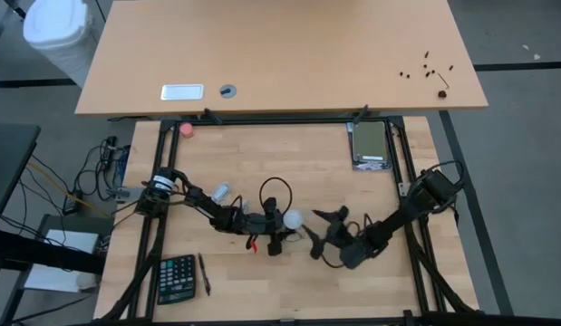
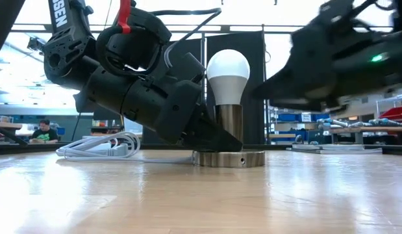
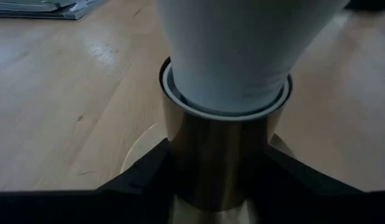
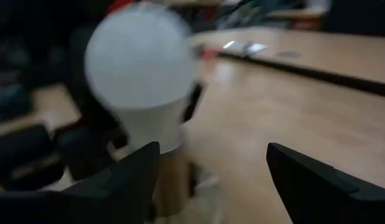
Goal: Screw lightbulb
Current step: Remove the lightbulb from the lamp
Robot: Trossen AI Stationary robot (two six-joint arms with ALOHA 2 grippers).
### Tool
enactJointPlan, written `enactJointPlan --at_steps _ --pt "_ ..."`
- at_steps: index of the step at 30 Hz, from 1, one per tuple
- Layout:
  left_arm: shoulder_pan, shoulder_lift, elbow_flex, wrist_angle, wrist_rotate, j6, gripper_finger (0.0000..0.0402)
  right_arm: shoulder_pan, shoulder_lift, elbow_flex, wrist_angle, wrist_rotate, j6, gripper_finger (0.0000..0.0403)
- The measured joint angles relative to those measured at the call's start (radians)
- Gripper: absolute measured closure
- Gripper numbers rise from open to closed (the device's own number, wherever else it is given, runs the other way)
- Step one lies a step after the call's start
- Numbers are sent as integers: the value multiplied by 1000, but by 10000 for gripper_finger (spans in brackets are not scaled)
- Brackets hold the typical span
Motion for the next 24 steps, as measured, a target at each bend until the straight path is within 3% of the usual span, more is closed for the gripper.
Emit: enactJointPlan --at_steps 3,8,16,24 --pt "0 0 0 -2 0 0 206 54 -1 -1 4 77 33 97" --pt "0 0 0 -2 0 0 206 5 -1 15 1 -131 32 97" --pt "0 0 0 -3 0 0 206 -106 -1 15 52 -329 -38 97" --pt "-1 0 0 -2 0 0 206 -136 25 16 162 -341 -148 97"
